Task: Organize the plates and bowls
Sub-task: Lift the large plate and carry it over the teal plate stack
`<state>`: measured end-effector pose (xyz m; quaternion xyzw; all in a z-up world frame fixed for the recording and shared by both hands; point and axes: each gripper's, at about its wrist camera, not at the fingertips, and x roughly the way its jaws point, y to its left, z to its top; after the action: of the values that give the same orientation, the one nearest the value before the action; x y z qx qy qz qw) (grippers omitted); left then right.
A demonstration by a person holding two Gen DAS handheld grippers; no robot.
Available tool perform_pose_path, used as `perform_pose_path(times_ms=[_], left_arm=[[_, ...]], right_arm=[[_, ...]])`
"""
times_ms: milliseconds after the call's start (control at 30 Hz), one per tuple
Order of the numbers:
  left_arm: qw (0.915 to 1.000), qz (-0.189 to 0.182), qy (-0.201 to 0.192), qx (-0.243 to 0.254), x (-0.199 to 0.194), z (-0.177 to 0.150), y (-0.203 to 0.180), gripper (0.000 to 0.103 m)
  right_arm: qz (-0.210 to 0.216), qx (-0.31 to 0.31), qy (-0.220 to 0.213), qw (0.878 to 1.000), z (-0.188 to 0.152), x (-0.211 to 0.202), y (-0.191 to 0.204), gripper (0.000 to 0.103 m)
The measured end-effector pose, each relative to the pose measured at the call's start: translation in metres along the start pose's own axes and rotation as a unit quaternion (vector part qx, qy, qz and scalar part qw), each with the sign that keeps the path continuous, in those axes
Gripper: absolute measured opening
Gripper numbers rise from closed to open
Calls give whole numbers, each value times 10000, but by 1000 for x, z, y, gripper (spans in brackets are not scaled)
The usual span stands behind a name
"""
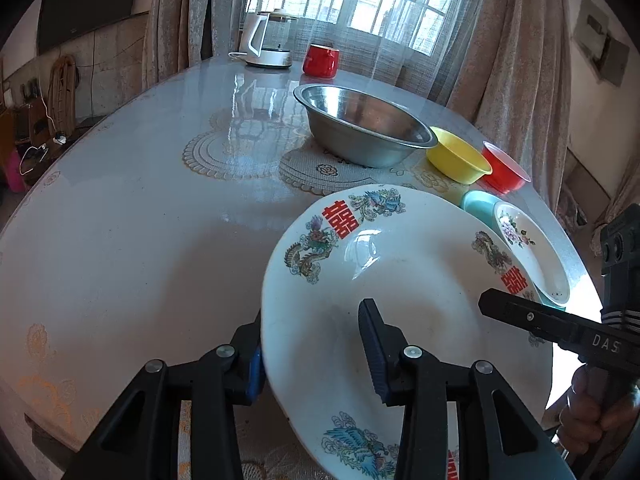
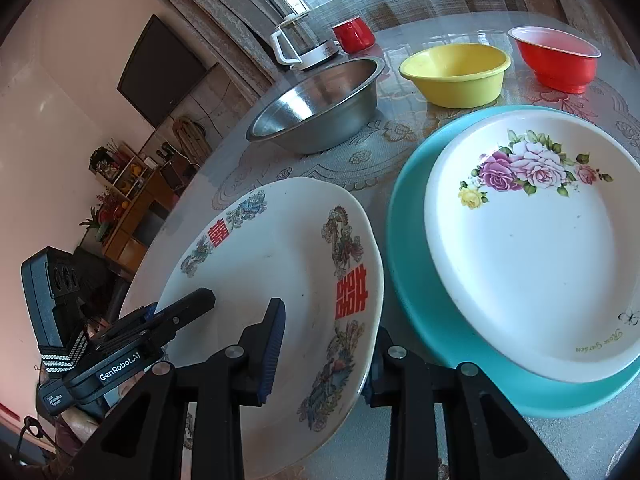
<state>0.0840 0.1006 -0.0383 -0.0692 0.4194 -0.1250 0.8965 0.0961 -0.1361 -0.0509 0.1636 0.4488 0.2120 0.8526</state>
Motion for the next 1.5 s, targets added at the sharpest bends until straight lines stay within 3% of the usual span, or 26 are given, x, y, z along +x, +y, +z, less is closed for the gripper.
perform_pose_path(times_ms=[200, 633, 933, 1200, 1500], left_arm=[[9999, -93, -42, -86, -7, -5, 1, 40], [9989, 73, -394, 249, -16, -5, -15, 36], [9970, -84, -663, 381, -29, 3, -30, 36], [9933, -417, -807, 713, -24, 30, -79, 36], [9896, -736, -609, 1072, 17, 57, -145, 36]], right_arm=[[172, 23, 26, 9998, 3, -6, -1, 32], [-147, -364, -160, 9991, 1, -9, 4, 32], [-138, -448, -551, 9974, 5, -30, 5, 29], [-481, -367, -1004, 9931, 13, -71, -11, 30], [-1119, -1, -1203, 9864, 25, -99, -63, 29]])
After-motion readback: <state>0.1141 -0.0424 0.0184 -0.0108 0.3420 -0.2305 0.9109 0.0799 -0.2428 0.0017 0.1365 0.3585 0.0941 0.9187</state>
